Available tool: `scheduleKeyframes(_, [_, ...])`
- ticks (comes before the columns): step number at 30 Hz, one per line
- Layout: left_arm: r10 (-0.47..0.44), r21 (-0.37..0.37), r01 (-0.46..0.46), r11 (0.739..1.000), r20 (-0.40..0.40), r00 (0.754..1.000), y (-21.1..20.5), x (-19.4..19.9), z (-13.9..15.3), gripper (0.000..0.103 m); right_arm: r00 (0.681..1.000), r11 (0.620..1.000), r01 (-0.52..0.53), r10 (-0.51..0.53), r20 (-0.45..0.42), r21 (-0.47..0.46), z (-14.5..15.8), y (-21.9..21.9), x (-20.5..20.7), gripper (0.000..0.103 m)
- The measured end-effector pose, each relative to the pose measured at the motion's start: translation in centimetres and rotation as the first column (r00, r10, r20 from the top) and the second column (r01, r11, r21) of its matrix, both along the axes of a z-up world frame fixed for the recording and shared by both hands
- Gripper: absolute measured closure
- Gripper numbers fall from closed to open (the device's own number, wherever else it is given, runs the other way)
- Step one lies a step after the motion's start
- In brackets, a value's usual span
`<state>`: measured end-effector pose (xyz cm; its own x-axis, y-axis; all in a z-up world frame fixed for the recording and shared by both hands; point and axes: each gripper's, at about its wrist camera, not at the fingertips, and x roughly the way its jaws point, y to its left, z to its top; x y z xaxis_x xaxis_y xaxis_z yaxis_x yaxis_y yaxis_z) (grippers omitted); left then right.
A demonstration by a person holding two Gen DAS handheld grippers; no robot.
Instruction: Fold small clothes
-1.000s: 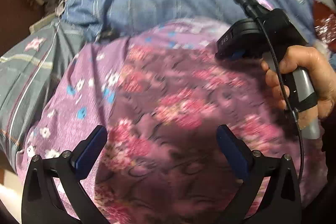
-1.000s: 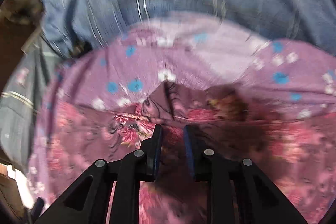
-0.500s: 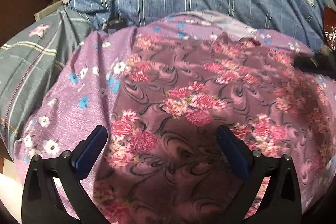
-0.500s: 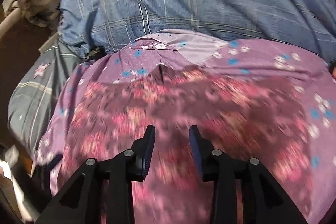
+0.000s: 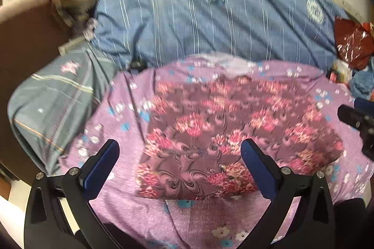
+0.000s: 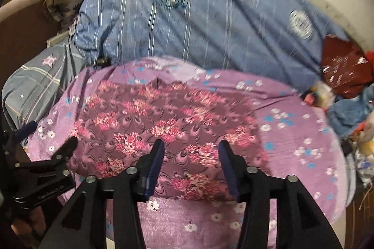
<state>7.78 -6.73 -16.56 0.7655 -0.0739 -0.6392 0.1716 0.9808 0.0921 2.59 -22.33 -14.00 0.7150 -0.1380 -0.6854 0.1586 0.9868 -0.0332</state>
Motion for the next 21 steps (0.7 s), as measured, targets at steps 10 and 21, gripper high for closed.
scheduleKeyframes(10, [-0.012, -0.009, 0.012, 1.000, 0.093, 0.996, 0.3, -4.1, 4.0, 0.000, 0.998, 0.997, -0.004, 0.008, 0.059, -0.077, 2.1, 1.5, -4.0, 0.048])
scheduleKeyframes(21, [-0.023, 0.014, 0.022, 1.000, 0.107, 0.994, -1.5, -5.3, 4.6, 0.000, 0.997, 0.996, 0.036, -0.030, 0.076, -0.080, 1.9, 0.3, -5.0, 0.048])
